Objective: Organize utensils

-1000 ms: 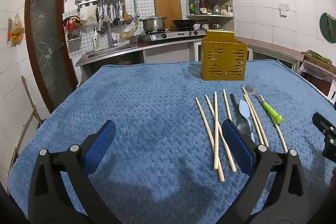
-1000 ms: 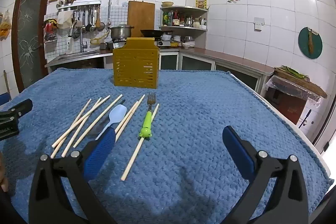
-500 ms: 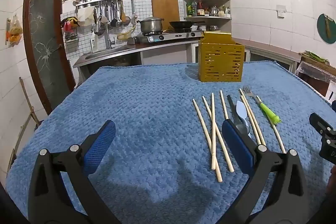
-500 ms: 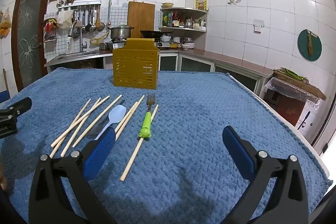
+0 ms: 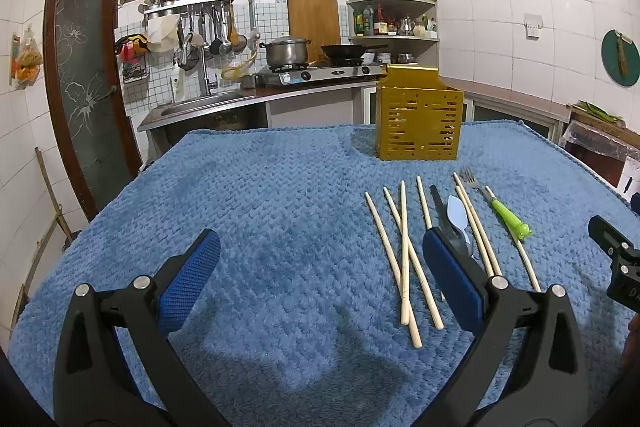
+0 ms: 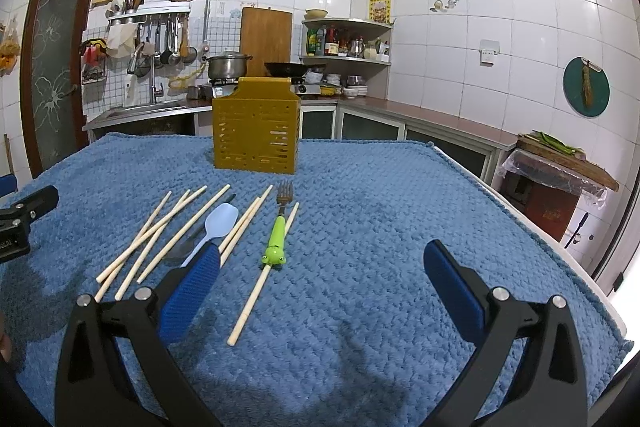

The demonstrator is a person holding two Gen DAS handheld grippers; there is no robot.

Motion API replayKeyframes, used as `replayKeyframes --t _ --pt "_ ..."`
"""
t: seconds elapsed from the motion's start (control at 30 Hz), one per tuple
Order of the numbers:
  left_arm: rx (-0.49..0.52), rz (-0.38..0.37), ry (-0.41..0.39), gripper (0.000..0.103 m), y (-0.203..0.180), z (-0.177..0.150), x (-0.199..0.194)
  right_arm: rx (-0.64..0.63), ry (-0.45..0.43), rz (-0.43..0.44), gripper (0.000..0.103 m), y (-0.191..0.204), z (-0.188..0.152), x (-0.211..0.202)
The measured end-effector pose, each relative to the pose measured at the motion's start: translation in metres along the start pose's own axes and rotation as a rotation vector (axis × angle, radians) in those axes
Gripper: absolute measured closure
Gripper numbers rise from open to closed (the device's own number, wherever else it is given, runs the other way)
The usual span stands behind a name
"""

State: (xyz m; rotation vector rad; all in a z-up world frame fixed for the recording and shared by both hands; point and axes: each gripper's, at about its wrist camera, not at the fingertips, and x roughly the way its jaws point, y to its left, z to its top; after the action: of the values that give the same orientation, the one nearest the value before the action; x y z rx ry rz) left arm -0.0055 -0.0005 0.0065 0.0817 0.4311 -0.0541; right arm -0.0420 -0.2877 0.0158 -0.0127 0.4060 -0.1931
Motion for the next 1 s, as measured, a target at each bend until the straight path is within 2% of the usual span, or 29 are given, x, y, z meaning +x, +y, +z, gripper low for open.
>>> replayKeyframes --t 1.0 --pt "-0.01 -0.008 -0.006 0.005 0.0029 0.001 -0.0014 0.006 -0.016 -0.009 0.004 0.0007 -0.0014 -0.0054"
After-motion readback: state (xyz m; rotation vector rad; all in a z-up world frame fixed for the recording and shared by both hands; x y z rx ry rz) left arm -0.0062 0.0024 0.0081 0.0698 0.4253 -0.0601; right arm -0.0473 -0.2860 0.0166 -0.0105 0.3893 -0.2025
